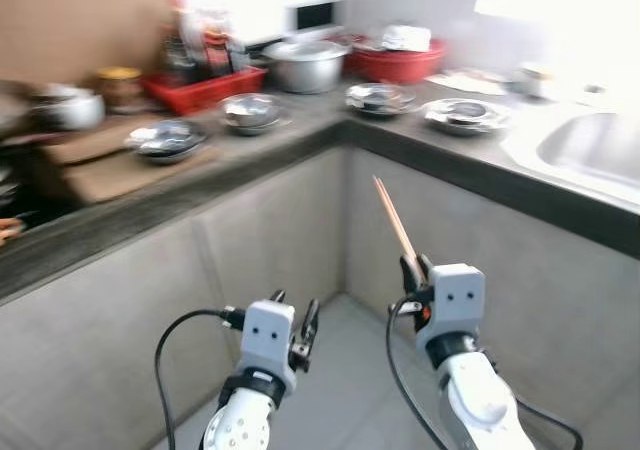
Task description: Kitchen organization
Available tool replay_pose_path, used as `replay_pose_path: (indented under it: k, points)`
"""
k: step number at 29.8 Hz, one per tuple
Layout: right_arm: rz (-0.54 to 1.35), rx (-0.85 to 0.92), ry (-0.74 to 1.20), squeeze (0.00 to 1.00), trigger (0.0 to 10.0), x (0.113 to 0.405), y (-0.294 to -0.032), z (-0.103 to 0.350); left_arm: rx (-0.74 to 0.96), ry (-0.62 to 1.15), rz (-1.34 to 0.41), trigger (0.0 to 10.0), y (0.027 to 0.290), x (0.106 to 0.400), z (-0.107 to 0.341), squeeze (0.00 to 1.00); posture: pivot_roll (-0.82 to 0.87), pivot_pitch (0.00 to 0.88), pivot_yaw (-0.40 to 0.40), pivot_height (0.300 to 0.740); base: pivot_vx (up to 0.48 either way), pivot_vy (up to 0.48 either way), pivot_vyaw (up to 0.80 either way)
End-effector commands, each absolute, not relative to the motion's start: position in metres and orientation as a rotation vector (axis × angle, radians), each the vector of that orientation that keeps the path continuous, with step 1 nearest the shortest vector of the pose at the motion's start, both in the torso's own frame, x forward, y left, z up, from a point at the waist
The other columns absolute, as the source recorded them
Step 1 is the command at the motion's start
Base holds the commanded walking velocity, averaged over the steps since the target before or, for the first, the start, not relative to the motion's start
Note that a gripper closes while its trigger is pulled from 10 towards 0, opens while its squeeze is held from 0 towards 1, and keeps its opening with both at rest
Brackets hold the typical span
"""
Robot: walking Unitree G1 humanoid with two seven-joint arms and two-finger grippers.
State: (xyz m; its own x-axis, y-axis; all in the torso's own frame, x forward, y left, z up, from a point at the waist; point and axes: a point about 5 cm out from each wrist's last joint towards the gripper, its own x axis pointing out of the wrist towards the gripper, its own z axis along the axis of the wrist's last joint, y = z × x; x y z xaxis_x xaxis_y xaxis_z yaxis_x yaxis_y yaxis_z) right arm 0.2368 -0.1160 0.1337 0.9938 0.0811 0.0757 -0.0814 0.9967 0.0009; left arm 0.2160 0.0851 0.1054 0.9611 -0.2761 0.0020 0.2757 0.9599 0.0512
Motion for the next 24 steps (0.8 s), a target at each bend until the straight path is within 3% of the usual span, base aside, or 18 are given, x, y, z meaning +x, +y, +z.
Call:
replay_pose_path:
  k: [1, 15, 24]
  points:
    - [0.078, -0.004, -0.090, 0.00, 10.0, 0.238, -0.117, 0.138, 0.047, -0.008, -0.285, 10.0, 0.084, 0.216, 0.106, 0.00, 0.04, 0.000, 0.019, 0.740, 0.000, 0.000, -0.80]
    - [0.049, -0.009, -0.099, 0.00, 10.0, 0.239, -0.119, 0.141, 0.058, -0.017, -0.278, 10.0, 0.083, 0.218, 0.108, 0.00, 0.03, 0.000, 0.017, 0.740, 0.000, 0.000, -0.80]
    - [0.008, -0.027, -0.170, 0.00, 10.0, 0.247, -0.127, 0.158, 0.074, -0.036, -0.288, 10.0, 0.083, 0.219, 0.110, 0.00, 0.03, 0.000, 0.021, 0.740, 0.296, 0.000, -0.80]
